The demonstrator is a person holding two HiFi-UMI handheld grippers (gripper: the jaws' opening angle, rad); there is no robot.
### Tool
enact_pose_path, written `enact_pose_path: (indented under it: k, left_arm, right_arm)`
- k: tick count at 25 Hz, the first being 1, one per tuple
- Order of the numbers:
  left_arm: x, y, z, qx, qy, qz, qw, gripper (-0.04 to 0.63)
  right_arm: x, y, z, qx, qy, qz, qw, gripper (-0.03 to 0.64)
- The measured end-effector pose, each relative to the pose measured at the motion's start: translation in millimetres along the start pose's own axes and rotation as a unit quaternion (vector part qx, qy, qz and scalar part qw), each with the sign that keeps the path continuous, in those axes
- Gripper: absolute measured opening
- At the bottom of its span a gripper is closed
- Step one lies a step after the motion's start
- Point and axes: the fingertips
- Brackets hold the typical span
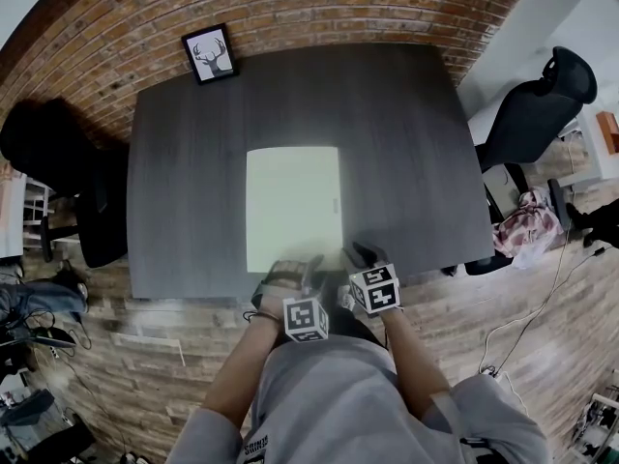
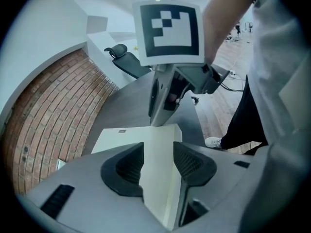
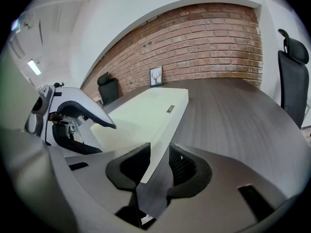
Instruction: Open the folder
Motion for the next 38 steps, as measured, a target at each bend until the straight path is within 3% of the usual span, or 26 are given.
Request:
enact_pose_path:
  k: [15,22,31,38]
  left_arm:
    - [4.2,-12.5,5.3,0.006,-0.004,0.012,0.9999,0.028]
    - [5.8,-9.4,8.9,0.021,-0.003,0.017,0.9996,0.012]
    - [3.9,20.4,27.1,0.107,-0.015,0.062,0.9922,0.005]
    - [2.2,39.9,49.9,0.19,-0.015,0.074,0.9789,0.006]
  right_arm:
    - [0.6,1.0,-0.3,0.007,-0.002,0.007,1.0,0.104]
    - [0.5,0.9,-1.1,0.01,0.003,0.008,1.0,0.104]
    - [2.0,2.6,-3.8,0.014,0.006,0.014,1.0,0.104]
    - [2.5,3.0,-3.1,0.016,0.01,0.017,1.0,0.104]
Point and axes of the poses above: the fingertips, and each gripper's own axes: z backward along the fingers, y to its left, x out of its top, and after that the axes turned 9 degrees about -y, right-handed
